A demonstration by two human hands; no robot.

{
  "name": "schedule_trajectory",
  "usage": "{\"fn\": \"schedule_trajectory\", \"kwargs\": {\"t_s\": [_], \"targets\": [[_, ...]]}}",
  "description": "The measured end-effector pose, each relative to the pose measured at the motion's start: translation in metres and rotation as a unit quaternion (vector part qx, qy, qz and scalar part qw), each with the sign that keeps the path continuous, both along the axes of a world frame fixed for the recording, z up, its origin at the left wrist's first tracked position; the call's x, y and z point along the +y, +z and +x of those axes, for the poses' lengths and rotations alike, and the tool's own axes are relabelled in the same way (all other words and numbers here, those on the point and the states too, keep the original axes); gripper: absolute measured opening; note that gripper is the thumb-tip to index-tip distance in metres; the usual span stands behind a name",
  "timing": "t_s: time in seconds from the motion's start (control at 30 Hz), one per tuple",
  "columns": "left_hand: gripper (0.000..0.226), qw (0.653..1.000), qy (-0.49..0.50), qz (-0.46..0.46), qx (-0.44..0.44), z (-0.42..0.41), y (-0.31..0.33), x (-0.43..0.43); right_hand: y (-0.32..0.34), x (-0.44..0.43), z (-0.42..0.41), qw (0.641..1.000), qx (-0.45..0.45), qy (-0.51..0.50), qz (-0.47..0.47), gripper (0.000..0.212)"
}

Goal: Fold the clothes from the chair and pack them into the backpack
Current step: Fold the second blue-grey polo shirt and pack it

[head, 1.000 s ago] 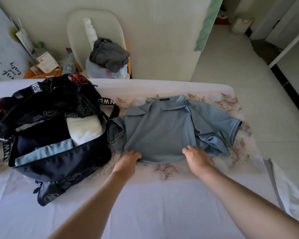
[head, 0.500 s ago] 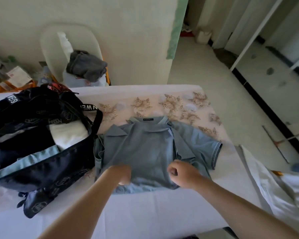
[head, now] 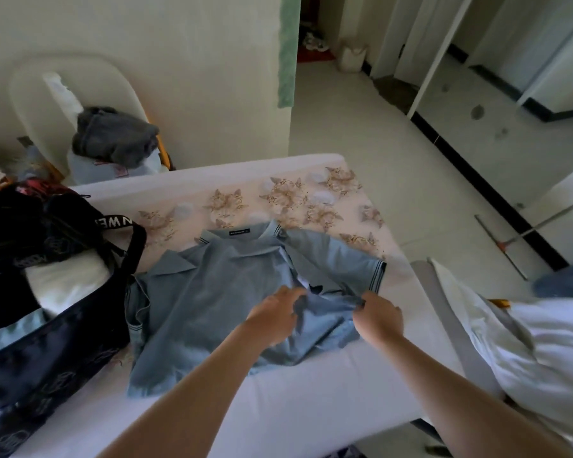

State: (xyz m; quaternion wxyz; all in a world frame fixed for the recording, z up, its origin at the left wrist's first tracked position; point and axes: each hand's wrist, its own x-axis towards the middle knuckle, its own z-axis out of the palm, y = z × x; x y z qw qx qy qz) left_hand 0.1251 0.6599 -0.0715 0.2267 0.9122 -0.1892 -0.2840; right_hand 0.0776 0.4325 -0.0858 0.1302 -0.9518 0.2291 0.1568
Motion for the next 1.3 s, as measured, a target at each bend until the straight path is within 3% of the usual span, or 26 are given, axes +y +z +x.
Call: {"fn": "schedule_trajectory", "kwargs": {"t_s": [0.1,0.3,0.4,0.6,0.67,0.7,0.77,0.87,0.97,1.0,1.1,1.17,1.23,1.3], "targets": [[0.058,1.0,0.008,0.028,0.006,0.014,-0.008,-0.016,-0.004,-0.025,0.002,0.996,0.081,-0.04,0.01,0.03],[0.06,0.994,0.048,0.056,-0.08,0.042,-0.018,-0.036,-0.005,-0.012,0.034,0.982,-0.13,0.122,0.055,0.058],[0.06,0.99,0.065,0.073,-0.105,0.063,-0.019,-0.035,-0.008,0.001,0.063,0.984,-0.122,0.111,0.06,0.064],[0.067,0.979,0.031,0.157,-0.13,0.12,-0.032,-0.028,-0.021,-0.025,0.121,0.982,0.002,0.187,-0.006,0.038],[0.057,0.976,0.013,0.188,-0.113,0.133,-0.037,-0.029,-0.018,-0.03,0.13,0.975,0.036,0.22,-0.013,0.019],[0.05,0.974,0.008,0.199,-0.112,0.137,-0.037,-0.029,-0.016,-0.033,0.134,0.97,0.035,0.24,-0.019,0.02],[0.039,0.969,0.001,0.21,-0.133,0.145,-0.035,-0.028,-0.014,-0.037,0.144,0.965,-0.019,0.262,-0.021,0.019],[0.028,0.966,0.047,0.176,-0.186,0.159,-0.026,-0.025,-0.003,-0.041,0.164,0.962,-0.144,0.221,0.075,0.003],[0.025,0.958,0.189,0.078,-0.2,0.174,-0.02,-0.02,0.007,-0.04,0.19,0.948,-0.245,0.187,0.078,0.022],[0.033,0.954,0.228,0.051,-0.186,0.175,-0.019,-0.019,0.008,-0.039,0.195,0.947,-0.257,0.182,0.064,0.032],[0.065,0.955,0.249,0.055,-0.149,0.157,-0.022,-0.021,0.004,-0.036,0.186,0.969,-0.186,0.15,0.059,0.06],[0.067,0.964,0.193,0.077,-0.167,0.132,-0.028,-0.025,0.0,-0.037,0.16,0.976,-0.149,0.141,0.075,0.045],[0.061,0.971,0.139,0.084,-0.178,0.105,-0.037,-0.028,-0.006,-0.042,0.127,0.986,-0.096,0.123,0.059,0.011],[0.055,0.973,0.107,0.082,-0.185,0.077,-0.047,-0.032,-0.011,-0.043,0.09,0.992,-0.001,0.12,0.03,0.038]]}}
